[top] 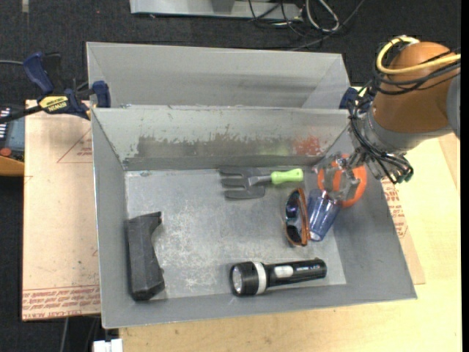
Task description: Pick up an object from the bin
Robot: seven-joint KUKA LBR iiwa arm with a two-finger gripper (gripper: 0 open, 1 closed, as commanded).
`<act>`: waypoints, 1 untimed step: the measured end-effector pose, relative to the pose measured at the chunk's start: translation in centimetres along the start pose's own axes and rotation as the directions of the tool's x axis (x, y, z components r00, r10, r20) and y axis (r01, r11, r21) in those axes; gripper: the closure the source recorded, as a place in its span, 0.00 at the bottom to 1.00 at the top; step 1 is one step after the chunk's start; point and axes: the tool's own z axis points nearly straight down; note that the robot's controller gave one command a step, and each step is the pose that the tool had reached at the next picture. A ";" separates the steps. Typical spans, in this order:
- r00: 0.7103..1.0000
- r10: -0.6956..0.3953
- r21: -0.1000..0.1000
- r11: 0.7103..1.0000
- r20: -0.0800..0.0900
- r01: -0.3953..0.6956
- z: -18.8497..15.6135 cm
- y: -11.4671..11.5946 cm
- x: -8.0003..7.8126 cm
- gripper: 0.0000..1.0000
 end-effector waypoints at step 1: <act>1.000 0.018 -0.007 1.000 -0.004 -0.018 6.4 0.4 6.2 0.00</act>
Offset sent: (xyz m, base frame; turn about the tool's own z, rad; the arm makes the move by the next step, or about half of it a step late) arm 0.0000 0.0000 0.0000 0.0000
